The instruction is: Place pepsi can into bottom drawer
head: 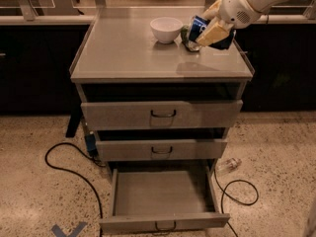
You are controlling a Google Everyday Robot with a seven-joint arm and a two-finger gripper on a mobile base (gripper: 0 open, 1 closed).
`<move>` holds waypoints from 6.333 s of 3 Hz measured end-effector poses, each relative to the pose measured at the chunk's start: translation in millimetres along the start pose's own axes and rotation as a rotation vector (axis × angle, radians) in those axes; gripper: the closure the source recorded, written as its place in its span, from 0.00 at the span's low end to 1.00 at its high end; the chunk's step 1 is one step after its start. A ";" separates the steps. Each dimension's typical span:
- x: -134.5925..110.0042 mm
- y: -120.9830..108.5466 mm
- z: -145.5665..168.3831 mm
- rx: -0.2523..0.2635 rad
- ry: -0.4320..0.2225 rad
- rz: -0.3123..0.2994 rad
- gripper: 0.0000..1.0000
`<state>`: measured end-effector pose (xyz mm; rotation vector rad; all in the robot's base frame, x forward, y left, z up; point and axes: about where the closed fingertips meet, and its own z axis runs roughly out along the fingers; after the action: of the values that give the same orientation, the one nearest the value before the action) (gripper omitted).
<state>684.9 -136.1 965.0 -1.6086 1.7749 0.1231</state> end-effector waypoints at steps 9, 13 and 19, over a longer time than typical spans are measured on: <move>79.1 303.7 15.5 0.040 0.000 0.111 1.00; 207.0 484.1 133.1 -0.163 0.070 0.397 1.00; 172.4 458.2 262.5 -0.170 -0.015 0.312 1.00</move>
Offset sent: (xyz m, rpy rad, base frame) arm -0.2208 -0.0214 -0.1000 -0.1274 -0.0226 -0.0500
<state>397.6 -44.0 498.6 -1.4273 2.0383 0.4413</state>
